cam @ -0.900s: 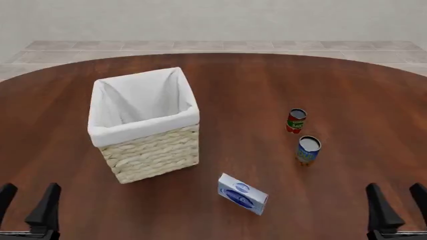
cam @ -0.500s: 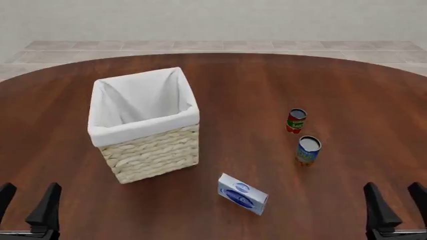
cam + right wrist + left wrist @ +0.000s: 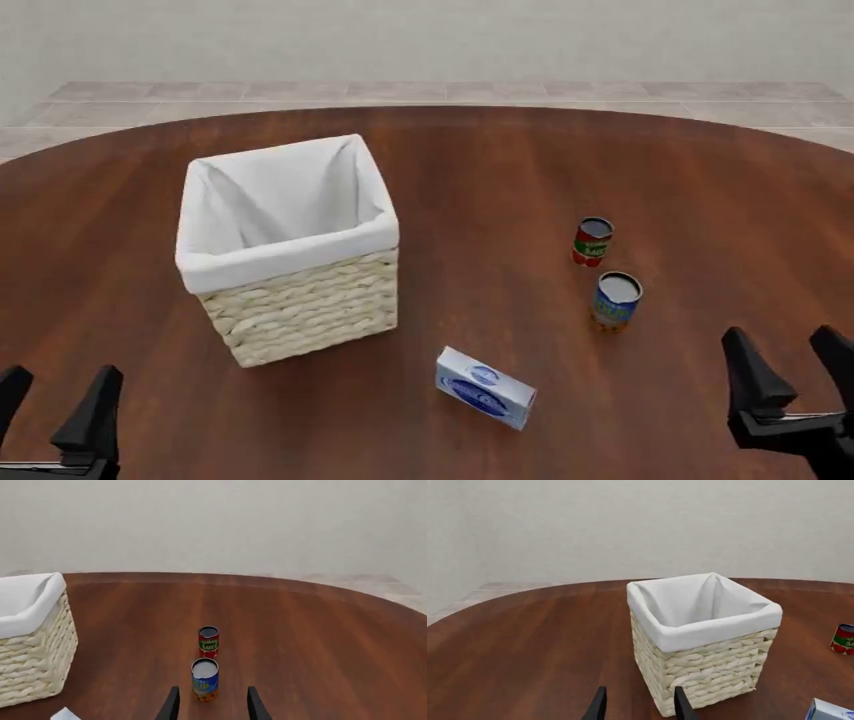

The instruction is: Pick up the tomato sauce, and put it in the basket.

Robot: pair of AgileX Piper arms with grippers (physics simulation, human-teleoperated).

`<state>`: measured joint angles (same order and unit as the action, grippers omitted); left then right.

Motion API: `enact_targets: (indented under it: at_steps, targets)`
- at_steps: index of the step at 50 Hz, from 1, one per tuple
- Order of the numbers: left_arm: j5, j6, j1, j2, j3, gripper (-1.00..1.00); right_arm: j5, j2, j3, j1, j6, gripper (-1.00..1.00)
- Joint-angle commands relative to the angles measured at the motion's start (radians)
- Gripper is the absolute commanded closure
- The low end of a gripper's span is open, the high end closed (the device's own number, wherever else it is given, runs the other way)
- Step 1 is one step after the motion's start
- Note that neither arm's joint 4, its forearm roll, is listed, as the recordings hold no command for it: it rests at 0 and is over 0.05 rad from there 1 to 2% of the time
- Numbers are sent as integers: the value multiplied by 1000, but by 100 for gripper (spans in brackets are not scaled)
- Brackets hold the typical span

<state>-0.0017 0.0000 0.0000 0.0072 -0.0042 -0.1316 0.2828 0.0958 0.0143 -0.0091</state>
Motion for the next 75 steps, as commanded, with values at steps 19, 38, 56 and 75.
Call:
enact_targets:
  at_steps: [19, 38, 56, 75]
  targets:
    - [0, 0, 0, 0, 0, -100, -72, 715, 442, 69, -108, -100]
    - [0, 0, 0, 0, 0, -100, 3, 997, 675, 47, -144, -100]
    - [0, 0, 0, 0, 0, -100, 168, 1218, 914, 47, -131, -100]
    - [0, 0, 0, 0, 0, -100, 286, 1333, 1056, 70, -129, -100]
